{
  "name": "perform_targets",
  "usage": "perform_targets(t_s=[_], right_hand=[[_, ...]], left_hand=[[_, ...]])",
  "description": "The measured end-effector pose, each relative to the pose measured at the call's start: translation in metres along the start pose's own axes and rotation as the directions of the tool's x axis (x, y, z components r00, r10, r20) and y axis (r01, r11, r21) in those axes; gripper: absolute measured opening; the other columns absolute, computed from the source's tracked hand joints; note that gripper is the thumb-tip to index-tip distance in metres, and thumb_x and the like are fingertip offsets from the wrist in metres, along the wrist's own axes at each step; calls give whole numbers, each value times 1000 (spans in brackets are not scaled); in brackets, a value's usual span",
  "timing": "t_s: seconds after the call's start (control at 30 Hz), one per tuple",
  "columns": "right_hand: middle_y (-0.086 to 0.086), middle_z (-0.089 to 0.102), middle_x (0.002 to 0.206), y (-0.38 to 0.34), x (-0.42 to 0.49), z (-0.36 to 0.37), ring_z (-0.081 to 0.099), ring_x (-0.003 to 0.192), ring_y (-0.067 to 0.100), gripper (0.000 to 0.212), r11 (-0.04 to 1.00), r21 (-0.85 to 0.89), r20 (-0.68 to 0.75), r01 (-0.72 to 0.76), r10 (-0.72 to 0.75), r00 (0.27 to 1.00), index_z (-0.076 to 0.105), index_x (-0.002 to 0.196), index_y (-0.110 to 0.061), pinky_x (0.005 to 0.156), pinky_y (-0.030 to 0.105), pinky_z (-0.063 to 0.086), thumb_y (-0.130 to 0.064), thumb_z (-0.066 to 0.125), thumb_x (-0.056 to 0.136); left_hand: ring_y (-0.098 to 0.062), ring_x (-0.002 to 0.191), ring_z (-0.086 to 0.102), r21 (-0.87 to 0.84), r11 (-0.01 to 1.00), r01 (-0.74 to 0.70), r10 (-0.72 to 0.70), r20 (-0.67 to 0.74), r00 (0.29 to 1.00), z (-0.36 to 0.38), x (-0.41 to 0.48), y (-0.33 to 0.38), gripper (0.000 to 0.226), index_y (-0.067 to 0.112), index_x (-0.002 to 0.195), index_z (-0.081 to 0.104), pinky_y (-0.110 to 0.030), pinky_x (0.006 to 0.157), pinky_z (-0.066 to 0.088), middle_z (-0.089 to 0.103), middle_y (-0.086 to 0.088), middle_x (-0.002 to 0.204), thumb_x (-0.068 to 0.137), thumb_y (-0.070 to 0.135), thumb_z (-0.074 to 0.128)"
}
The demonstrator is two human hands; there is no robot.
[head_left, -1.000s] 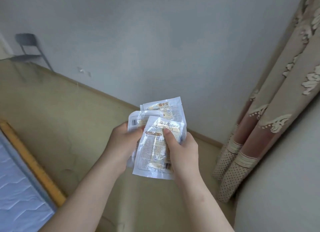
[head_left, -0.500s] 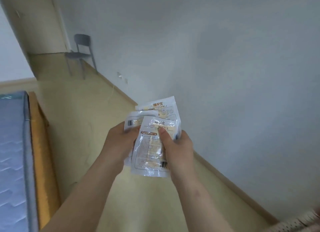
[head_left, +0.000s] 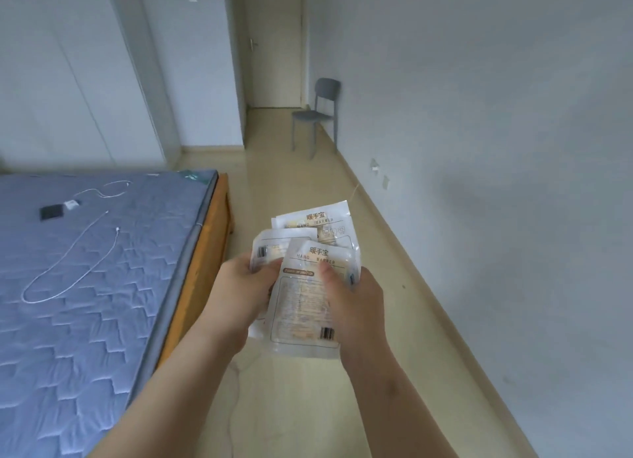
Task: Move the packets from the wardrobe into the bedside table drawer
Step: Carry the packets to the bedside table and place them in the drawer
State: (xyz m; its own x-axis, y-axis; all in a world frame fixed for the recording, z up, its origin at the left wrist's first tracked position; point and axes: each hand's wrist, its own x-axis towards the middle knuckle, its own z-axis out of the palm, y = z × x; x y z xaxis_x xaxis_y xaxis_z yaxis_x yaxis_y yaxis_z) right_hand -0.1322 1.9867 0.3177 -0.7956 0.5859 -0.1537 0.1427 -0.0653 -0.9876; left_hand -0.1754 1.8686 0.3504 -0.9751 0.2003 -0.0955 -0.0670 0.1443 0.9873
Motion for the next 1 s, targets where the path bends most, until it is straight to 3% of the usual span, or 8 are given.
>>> perform_targets(t_s=[0.07,0.13,0.27,0.37,0.6,0.8,1.0], right_hand=[[3,68,90,-9,25,12,68,81,18,28,1000,17,70,9,-11,998,61,93,-15,67,32,57,-40,66,83],[3,69,90,-15,43,24,68,80,19,28,999,28,127,24,-28,992,62,93,-13,63,30,56,-39,66,83],[3,70,91,-19,74,43,68,81,18,27,999,11,197,33,-35,980,63,93,-15,69,36,59,-38,69,82],[2,69,93,-23,95,50,68,82,17,27,999,17,205,51,-54,977,63,95,-15,67,32,57,-38,69,82],[0,69,88,-39,154,26,66,74,11,29,995,43,163,95,-101,982,62,96,-12,56,20,49,-37,66,84],[0,70,92,-43,224,25,69,82,16,29,998,-11,116,70,-68,991,62,98,-17,71,34,59,-43,64,85],[0,69,91,-53,339,23,68,82,16,29,992,-70,42,103,-100,994,62,99,-18,70,30,58,-43,63,85]], left_hand=[[-10,60,66,-5,1000,-3,3,-84,996,0,20,6,19,16,74,65,-21,52,51,69,6,62,92,17,58],[-17,69,66,-11,1000,0,-2,-163,987,-2,38,8,19,17,75,65,-27,60,51,69,4,68,92,16,57],[-22,72,63,-8,1000,12,-14,-257,966,-6,64,10,20,18,72,63,-37,72,52,67,-2,73,91,16,58],[-22,72,63,-23,1000,-4,-3,-283,959,-2,83,12,20,18,73,63,-37,75,53,67,-3,74,92,14,57],[-19,71,64,-23,999,-35,29,-227,973,42,132,31,18,19,77,62,-30,65,51,68,1,74,93,18,56],[-17,70,64,-75,997,-3,-10,-179,984,74,203,36,16,19,78,62,-28,62,49,68,4,73,93,20,56],[0,48,63,-136,990,-22,9,-98,995,121,308,37,19,21,77,63,-16,48,51,68,13,56,93,17,55]])
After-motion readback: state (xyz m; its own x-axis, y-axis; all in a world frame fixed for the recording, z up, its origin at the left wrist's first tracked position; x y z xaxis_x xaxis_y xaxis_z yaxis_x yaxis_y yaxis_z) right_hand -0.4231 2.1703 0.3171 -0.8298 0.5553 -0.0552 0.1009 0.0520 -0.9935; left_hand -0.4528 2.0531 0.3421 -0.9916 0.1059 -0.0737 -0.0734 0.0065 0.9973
